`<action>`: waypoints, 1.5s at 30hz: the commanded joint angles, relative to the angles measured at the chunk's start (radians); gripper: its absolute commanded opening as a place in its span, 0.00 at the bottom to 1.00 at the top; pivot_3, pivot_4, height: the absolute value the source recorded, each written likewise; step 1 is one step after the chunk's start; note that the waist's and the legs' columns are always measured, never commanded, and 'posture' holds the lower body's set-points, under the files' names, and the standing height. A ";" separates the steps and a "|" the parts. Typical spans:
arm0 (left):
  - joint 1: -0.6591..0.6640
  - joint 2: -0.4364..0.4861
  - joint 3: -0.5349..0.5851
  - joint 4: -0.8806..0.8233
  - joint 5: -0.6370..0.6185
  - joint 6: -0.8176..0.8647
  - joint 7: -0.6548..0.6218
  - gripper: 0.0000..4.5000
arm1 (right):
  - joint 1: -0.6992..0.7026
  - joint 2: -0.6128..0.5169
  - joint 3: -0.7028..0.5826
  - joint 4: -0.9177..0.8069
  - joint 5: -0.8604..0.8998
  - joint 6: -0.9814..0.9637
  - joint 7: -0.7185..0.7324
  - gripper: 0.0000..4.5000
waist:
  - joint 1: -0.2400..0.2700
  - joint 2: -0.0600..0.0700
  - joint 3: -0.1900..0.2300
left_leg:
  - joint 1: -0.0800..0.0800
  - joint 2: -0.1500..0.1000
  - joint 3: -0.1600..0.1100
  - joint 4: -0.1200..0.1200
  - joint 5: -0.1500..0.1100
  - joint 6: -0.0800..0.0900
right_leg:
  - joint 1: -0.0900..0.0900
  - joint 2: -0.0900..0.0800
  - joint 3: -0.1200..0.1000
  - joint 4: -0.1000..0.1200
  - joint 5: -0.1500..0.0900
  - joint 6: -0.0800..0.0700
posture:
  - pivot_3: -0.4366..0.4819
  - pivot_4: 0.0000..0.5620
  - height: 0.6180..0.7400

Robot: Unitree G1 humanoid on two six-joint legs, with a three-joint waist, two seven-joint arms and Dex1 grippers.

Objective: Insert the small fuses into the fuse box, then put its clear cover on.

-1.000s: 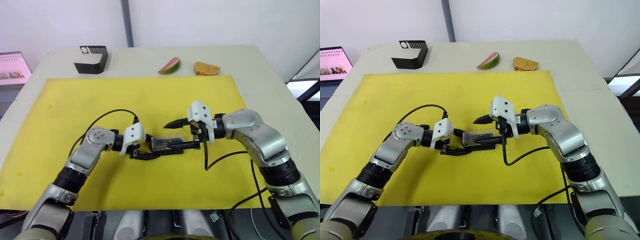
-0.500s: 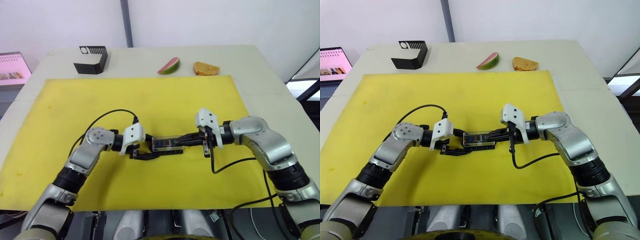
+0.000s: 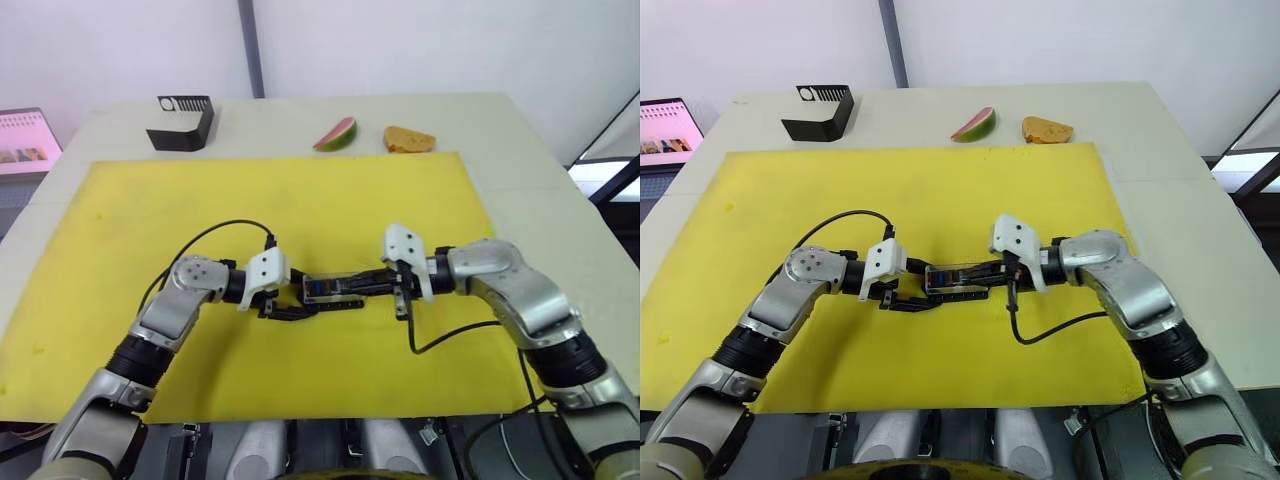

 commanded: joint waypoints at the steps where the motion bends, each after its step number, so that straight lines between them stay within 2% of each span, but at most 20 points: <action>1: 0.002 -0.002 -0.003 0.004 0.023 -0.001 0.010 0.57 | -0.032 0.021 0.069 0.016 -0.060 0.045 -0.038 0.01 | 0.001 0.000 0.000 | 0.000 0.000 0.000 0.000 0.000 0.000 | 0.000 0.000 0.000 0.000 0.000 0.000 | 0.48 0.27 1.00; 7: -0.003 -0.005 -0.001 0.006 0.026 0.001 0.012 0.57 | -0.091 0.047 0.170 0.066 -0.143 0.139 -0.096 0.01 | -0.001 0.000 -0.001 | 0.001 0.000 0.000 0.000 0.000 0.000 | 0.001 0.000 0.000 0.000 0.000 0.000 | 0.48 0.27 1.00; 12: -0.006 -0.008 0.004 0.009 0.028 0.004 0.014 0.57 | -0.087 0.027 0.245 0.055 -0.183 0.125 -0.076 0.01 | -0.001 0.000 -0.005 | 0.003 0.000 0.000 -0.001 0.000 0.000 | 0.002 0.000 0.000 0.000 0.000 0.000 | 0.48 0.27 1.00; 18: -0.007 -0.012 0.009 0.017 0.034 0.006 0.016 0.57 | -0.075 0.037 0.242 0.045 -0.189 0.118 -0.077 0.01 | -0.001 0.000 -0.008 | 0.004 0.000 0.000 -0.001 0.000 0.000 | 0.003 0.000 0.000 0.000 0.000 0.000 | 0.48 0.27 1.00; 22: -0.011 -0.014 0.012 0.025 0.035 0.003 0.016 0.57 | -0.050 -0.014 0.258 0.079 -0.237 0.066 -0.063 0.01 | -0.001 0.000 -0.011 | 0.004 0.000 0.000 -0.001 0.000 0.000 | 0.003 0.000 0.000 0.000 0.000 0.000 | 0.48 0.27 1.00; 24: -0.013 -0.016 0.014 0.030 0.037 0.002 0.016 0.57 | -0.034 -0.029 0.232 0.070 -0.226 0.047 -0.054 0.01 | 0.000 -0.001 -0.014 | 0.004 0.000 0.000 -0.001 0.000 0.000 | 0.004 0.000 0.000 -0.001 0.000 0.000 | 0.48 0.27 1.00; 28: -0.010 -0.013 0.020 0.033 0.035 0.002 0.012 0.57 | 0.009 -0.065 0.096 0.015 -0.132 0.023 -0.021 0.01 | 0.001 -0.002 -0.014 | 0.004 0.000 0.000 -0.001 -0.001 0.001 | 0.005 0.000 0.000 -0.002 0.000 0.000 | 0.48 0.27 1.00; 31: -0.004 -0.010 0.023 0.037 0.035 -0.011 0.010 0.57 | 0.049 -0.078 -0.042 -0.049 -0.026 -0.023 0.014 0.01 | 0.001 -0.002 -0.014 | 0.004 0.000 0.000 -0.001 -0.001 0.001 | 0.005 0.000 0.000 -0.002 0.000 0.000 | 0.48 0.27 1.00; 33: -0.005 -0.009 0.040 0.019 0.001 0.002 -0.006 0.57 | 0.054 -0.094 -0.156 -0.100 0.088 0.031 0.035 0.01 | -0.001 -0.001 -0.013 | 0.004 0.000 0.000 -0.001 -0.001 0.001 | 0.005 0.000 0.000 -0.002 0.000 0.000 | 0.48 0.27 1.00; 35: -0.011 0.004 0.052 0.014 -0.020 -0.010 -0.034 0.57 | 0.067 -0.151 -0.232 -0.140 0.144 0.043 0.076 0.01 | -0.001 0.001 -0.011 | 0.003 0.000 0.000 -0.001 -0.001 0.001 | 0.003 0.000 0.000 -0.001 0.000 0.000 | 0.48 0.27 1.00; 38: -0.033 0.035 0.057 0.039 -0.017 -0.057 -0.082 0.57 | 0.094 -0.244 -0.280 -0.158 0.134 0.005 0.116 0.01 | 0.000 0.000 -0.011 | 0.001 0.000 0.000 -0.002 -0.001 0.001 | 0.001 0.000 0.000 -0.001 0.000 0.000 | 0.48 0.27 1.00; 40: -0.059 0.064 0.074 0.048 -0.048 -0.030 -0.129 0.80 | 0.097 -0.295 -0.315 -0.154 0.161 0.029 0.137 0.12 | -0.001 0.000 -0.010 | 0.001 0.000 0.000 -0.002 -0.001 0.001 | 0.001 0.000 0.000 -0.002 0.000 0.000 | 0.48 0.27 1.00; 41: -0.068 0.080 0.083 0.048 -0.060 -0.021 -0.150 0.88 | 0.096 -0.315 -0.330 -0.151 0.177 0.046 0.145 0.18 | -0.002 0.000 -0.010 | 0.001 0.000 0.000 -0.002 -0.001 0.001 | 0.001 0.000 0.000 -0.002 0.000 0.000 | 0.48 0.27 1.00; 42: -0.075 0.098 0.090 0.045 -0.067 -0.013 -0.167 0.99 | 0.097 -0.331 -0.344 -0.149 0.190 0.055 0.153 0.30 | -0.002 0.000 -0.010 | 0.001 0.000 0.000 -0.002 -0.001 0.001 | 0.001 0.000 0.000 -0.002 0.000 0.000 | 0.48 0.27 1.00; 45: -0.081 0.184 0.136 0.012 -0.095 0.017 -0.220 1.00 | 0.108 -0.396 -0.394 -0.151 0.228 0.065 0.199 0.63 | -0.002 0.000 -0.006 | 0.001 0.000 0.000 -0.002 -0.001 0.001 | 0.001 0.000 0.000 -0.002 0.000 0.000 | 0.48 0.27 1.00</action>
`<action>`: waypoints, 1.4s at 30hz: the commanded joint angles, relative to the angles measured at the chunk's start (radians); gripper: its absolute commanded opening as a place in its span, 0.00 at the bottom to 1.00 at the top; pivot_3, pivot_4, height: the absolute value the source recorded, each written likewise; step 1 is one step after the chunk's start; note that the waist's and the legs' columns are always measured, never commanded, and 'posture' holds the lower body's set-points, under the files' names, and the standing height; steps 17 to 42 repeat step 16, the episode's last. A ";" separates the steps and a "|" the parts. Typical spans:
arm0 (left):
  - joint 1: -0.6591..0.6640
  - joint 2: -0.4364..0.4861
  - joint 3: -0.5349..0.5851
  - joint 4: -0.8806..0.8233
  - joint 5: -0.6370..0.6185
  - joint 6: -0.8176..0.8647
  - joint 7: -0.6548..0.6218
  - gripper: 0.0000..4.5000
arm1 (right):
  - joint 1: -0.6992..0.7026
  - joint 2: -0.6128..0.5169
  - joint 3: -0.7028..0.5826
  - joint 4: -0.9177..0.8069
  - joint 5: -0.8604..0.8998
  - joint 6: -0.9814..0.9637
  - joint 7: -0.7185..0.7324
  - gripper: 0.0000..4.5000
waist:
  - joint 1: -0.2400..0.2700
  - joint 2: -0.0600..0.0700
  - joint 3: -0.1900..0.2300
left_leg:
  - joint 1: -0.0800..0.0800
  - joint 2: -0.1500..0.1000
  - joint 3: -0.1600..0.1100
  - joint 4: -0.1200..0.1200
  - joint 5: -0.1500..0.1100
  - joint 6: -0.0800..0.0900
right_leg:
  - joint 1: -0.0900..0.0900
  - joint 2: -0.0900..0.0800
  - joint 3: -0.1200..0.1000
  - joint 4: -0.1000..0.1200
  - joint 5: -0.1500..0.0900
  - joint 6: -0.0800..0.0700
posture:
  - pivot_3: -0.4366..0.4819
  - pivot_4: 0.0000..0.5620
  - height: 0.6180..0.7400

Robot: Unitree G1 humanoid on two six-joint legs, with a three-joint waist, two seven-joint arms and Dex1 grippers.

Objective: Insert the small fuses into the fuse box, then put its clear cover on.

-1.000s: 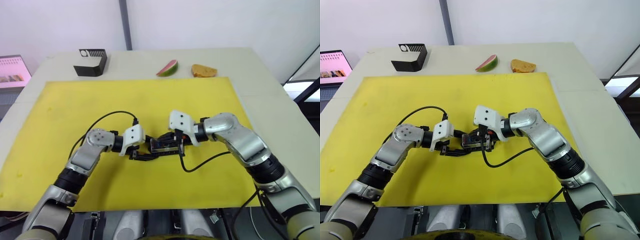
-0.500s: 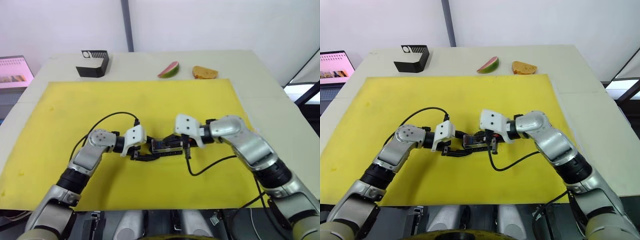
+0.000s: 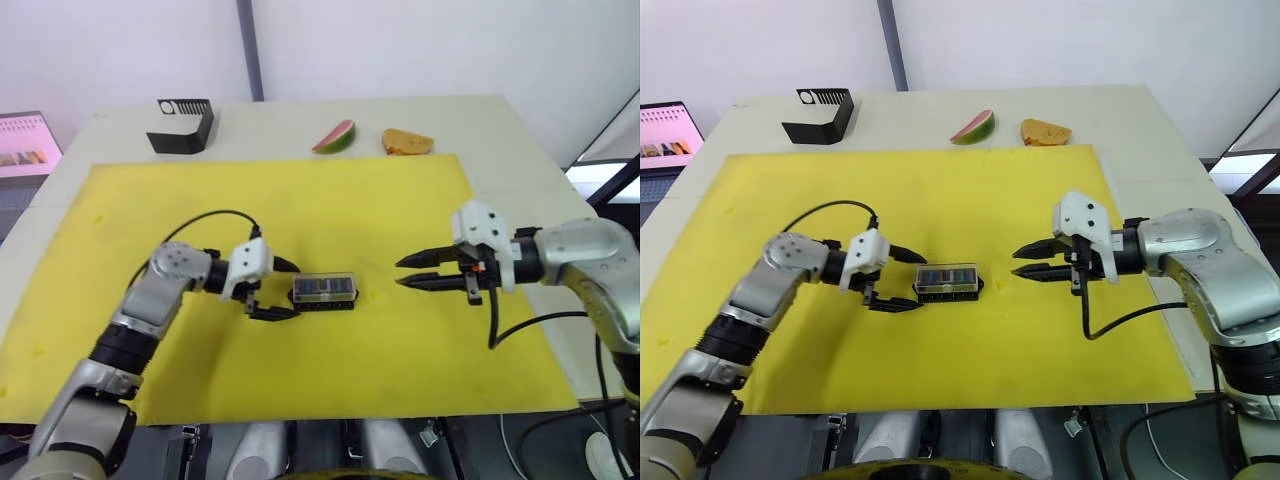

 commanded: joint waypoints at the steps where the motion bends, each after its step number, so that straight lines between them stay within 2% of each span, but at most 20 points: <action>1: -0.006 0.096 0.084 -0.061 -0.062 0.061 -0.060 1.00 | 0.007 -0.072 -0.101 -0.019 0.064 0.011 0.058 0.75 | 0.001 0.000 0.003 | 0.000 0.000 0.000 0.000 0.000 0.000 | 0.000 0.000 0.000 0.000 0.000 0.000 | 0.48 0.27 1.00; 3: 0.018 0.207 0.154 -0.122 -0.126 0.160 -0.108 1.00 | 0.020 -0.117 -0.156 -0.015 0.101 0.033 0.085 0.97 | 0.000 -0.001 0.007 | -0.001 0.000 0.000 0.000 0.000 0.000 | -0.001 0.000 0.000 0.000 0.000 0.000 | 0.48 0.27 1.00; 7: 0.162 0.482 0.364 -0.260 -0.288 0.378 -0.231 1.00 | 0.069 -0.205 -0.268 0.031 0.121 0.042 0.132 0.99 | -0.009 -0.002 0.010 | -0.008 0.001 0.000 0.000 0.000 0.000 | -0.007 0.000 0.000 -0.001 0.000 0.000 | 0.48 0.27 1.00; 9: 0.242 0.564 0.483 -0.282 -0.326 0.440 -0.246 1.00 | 0.095 -0.235 -0.313 0.053 0.124 0.043 0.150 0.99 | -0.005 0.000 0.010 | -0.011 0.001 0.000 0.001 0.000 0.000 | -0.010 0.000 0.000 -0.001 0.000 0.000 | 0.48 0.27 1.00; 11: 0.307 0.608 0.586 -0.285 -0.345 0.484 -0.250 1.00 | 0.123 -0.252 -0.346 0.069 0.122 0.032 0.165 0.99 | 0.004 0.001 0.011 | -0.011 0.001 0.000 0.001 0.000 0.000 | -0.009 -0.001 0.000 -0.002 0.000 0.000 | 0.48 0.27 1.00; 14: 0.385 0.617 0.708 -0.287 -0.342 0.504 -0.232 1.00 | 0.131 -0.255 -0.372 0.078 0.125 0.030 0.156 0.99 | 0.005 0.002 0.012 | -0.010 0.001 0.000 0.001 0.000 0.000 | -0.008 -0.001 -0.001 -0.002 0.000 0.000 | 0.48 0.27 1.00; 16: 0.409 0.610 0.736 -0.309 -0.349 0.510 -0.217 1.00 | 0.124 -0.246 -0.374 0.090 0.130 0.027 0.145 0.99 | 0.003 0.003 0.012 | -0.010 0.001 0.000 0.001 0.000 0.000 | -0.008 -0.001 -0.001 -0.002 0.000 0.000 | 0.48 0.27 1.00; 42: 0.409 0.610 0.736 -0.309 -0.349 0.510 -0.217 1.00 | 0.124 -0.246 -0.374 0.090 0.130 0.027 0.145 0.99 | 0.003 0.003 0.012 | -0.010 0.001 0.000 0.001 0.000 0.000 | -0.008 -0.001 -0.001 -0.002 0.000 0.000 | 0.48 0.27 1.00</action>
